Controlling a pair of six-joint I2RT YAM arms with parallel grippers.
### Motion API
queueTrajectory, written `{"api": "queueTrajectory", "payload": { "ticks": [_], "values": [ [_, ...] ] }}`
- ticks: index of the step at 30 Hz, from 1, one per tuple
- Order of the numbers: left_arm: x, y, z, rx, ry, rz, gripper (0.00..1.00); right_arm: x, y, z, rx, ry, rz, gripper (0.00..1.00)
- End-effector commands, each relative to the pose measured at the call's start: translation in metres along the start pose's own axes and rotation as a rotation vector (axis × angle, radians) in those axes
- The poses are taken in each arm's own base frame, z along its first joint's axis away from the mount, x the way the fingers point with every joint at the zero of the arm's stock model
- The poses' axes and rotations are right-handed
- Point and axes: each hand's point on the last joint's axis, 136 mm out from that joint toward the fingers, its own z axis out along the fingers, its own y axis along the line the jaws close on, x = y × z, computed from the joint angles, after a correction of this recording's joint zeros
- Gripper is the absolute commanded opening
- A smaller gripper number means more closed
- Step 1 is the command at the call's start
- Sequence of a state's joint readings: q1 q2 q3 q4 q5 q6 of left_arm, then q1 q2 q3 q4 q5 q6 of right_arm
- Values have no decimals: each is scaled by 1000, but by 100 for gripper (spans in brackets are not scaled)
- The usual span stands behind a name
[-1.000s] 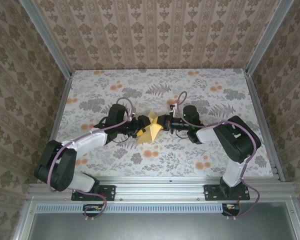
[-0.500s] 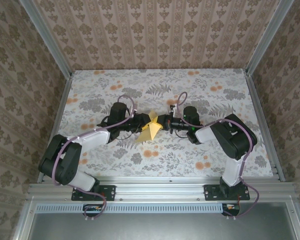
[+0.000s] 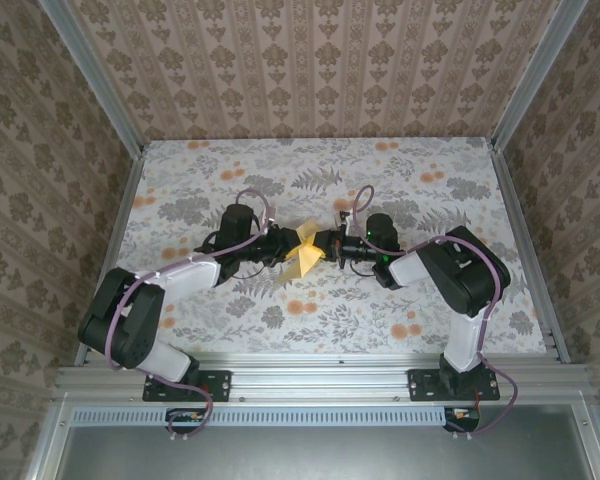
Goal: Fold a paper plane with a square sheet of paper (pick it up from the middle)
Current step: Turn over the paper at the center of the table.
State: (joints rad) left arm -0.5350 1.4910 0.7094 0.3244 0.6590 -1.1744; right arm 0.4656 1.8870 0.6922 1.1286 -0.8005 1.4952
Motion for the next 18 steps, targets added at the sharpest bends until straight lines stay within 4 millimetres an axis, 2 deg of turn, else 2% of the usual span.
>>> {"api": "queueTrajectory", "payload": {
  "ticks": [1, 9, 13, 18],
  "values": [
    [3, -9, -4, 24, 19, 29, 17, -2, 6, -1, -35, -3, -29, 2],
    [2, -4, -4, 14, 18, 21, 9, -3, 4, -6, -25, -19, -28, 17],
    [0, -2, -4, 6, 4, 10, 8, -2, -4, -15, 26, -30, -31, 38],
    [-6, -2, -5, -1, -23, 1, 8, 3, -18, -35, 148, -55, -40, 54]
  ]
}}
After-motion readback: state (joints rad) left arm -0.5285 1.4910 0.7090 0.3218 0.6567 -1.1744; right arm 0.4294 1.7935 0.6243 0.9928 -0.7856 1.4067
